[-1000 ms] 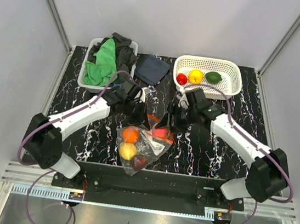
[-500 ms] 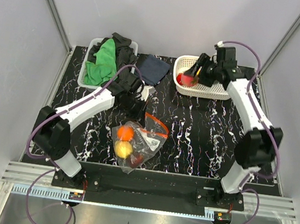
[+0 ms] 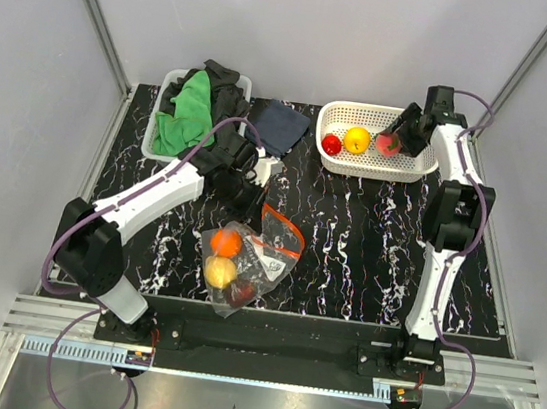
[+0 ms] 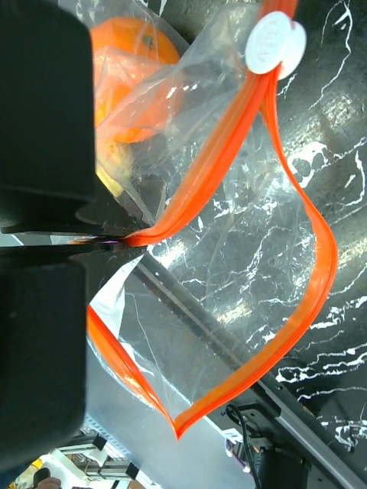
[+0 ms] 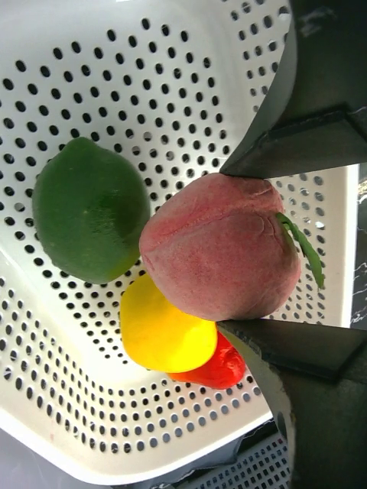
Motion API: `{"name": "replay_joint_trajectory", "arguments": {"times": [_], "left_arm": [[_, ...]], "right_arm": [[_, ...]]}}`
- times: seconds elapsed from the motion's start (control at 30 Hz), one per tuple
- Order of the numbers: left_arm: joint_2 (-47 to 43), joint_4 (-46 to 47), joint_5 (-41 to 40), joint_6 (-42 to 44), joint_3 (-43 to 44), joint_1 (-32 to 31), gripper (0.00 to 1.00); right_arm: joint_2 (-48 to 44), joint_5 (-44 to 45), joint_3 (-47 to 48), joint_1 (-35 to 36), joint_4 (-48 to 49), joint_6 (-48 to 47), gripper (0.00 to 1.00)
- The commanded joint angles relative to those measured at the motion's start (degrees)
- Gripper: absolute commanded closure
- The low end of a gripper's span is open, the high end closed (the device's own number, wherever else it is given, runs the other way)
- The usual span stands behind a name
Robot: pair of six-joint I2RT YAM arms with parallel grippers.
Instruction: Open the zip-top bag and remove the fake food
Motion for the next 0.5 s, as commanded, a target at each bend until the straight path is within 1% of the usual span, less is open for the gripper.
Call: {"name": "replay_joint_trajectory", "arguments": {"times": [0.0,0.03,0.07,0.13,0.17,0.2,0.27,0.33,0.37,0.43,0.47], "left_arm": [[-2.5,2.1,2.3,1.2,1.5,0.3,1.0],[-2.2,2.1,2.3,0.8,1.6,0.3,1.0],[-2.0,2.1,2.3,0.7,1.8,0.3,1.0],[-1.0,2.3,2.6,-0.1,3.0,0.3,1.0],[-0.7,2.2,2.7,-0.6,3.8,0.3,1.0],[-0.2,2.3,3.0,-1.0,4.5,0.3,1.0],[0.9,2.1,3.7,-2.0,6.7,0.3,1.0],[1.8,0.9,3.0,-2.9,8.4,0.3,1.0],[2.1,0.6,3.0,-3.3,9.9,0.3,1.0],[2.6,0.0,3.8,-4.9,11.1,0.3,1.0],[2.8,-0.1,3.9,-5.4,12.2,0.3,1.0]], "right_arm": [[4.8,0.6,12.0,0.4,-6.7,-0.5,0.57],[5.6,0.1,13.1,0.4,-9.2,-0.6,0.53],[6.3,0.1,14.0,0.4,-10.2,-0.7,0.42],[7.0,-0.1,15.2,0.4,-12.2,-0.8,0.29],[6.9,-0.5,15.1,0.4,-12.4,-1.0,0.25],[6.6,-0.8,14.9,0.4,-12.6,-1.5,0.17],[6.2,-3.0,15.5,0.4,-14.0,-2.2,0.11],[5.1,-3.0,16.3,0.7,-17.4,-3.2,0.07],[4.2,-2.7,15.5,0.8,-18.3,-3.7,0.06],[-0.8,-0.7,12.8,1.3,-17.9,-6.1,0.06],[-2.8,0.6,9.7,1.3,-17.8,-7.6,0.05]]}}
